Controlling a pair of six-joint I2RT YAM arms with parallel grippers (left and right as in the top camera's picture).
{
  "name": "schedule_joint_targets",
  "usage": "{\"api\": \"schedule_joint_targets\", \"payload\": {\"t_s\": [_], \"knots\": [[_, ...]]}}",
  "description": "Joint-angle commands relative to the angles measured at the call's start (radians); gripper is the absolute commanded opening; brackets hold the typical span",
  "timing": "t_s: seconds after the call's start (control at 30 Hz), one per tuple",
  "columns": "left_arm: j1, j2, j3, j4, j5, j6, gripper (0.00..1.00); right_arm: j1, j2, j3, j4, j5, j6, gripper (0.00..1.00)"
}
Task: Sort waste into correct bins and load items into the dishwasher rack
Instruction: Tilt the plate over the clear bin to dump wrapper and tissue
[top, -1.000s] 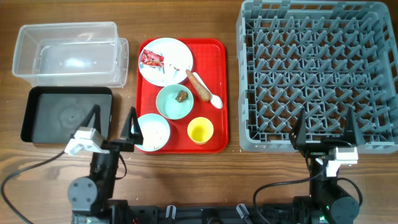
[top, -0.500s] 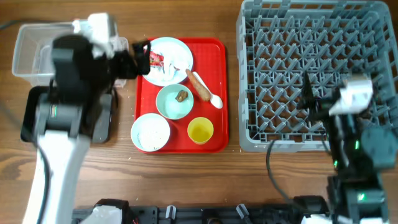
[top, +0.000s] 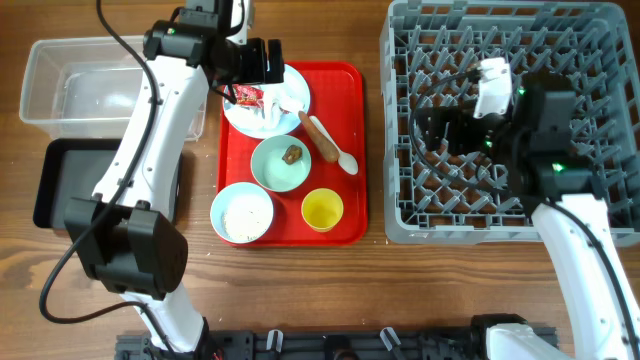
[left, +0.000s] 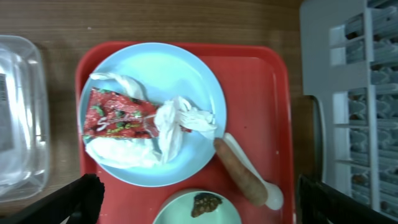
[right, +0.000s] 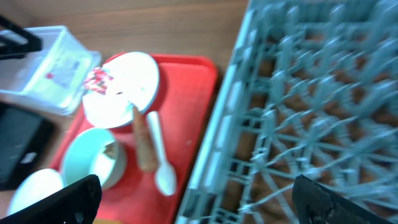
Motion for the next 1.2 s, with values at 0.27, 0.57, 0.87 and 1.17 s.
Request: {"api": "schedule_joint_targets", "payload": {"t_s": [0.27,0.57,0.87,1.17], "knots": [[-0.010,0.175,0.023,0.065,-0.219,-0.509,1.00,0.003,0.049,0.019,-0.004,-0.113,0.080,1.00],[-0.014,0.426,0.023,0.101,-0.215,-0.516,1.00,0.003,0.052,0.019,-0.012,-0.113,0.080,1.00],[-0.038,0.435,0.021,0.090,-0.188,-0.515,0.04,0.004,0.052,0.019,-0.012,-0.112,0.080,1.00],[0.164,0.118,0.236,-0.121,-0.095,-0.500,0.04,0.004,0.052,0.019,0.003,-0.112,0.080,1.00]]}}
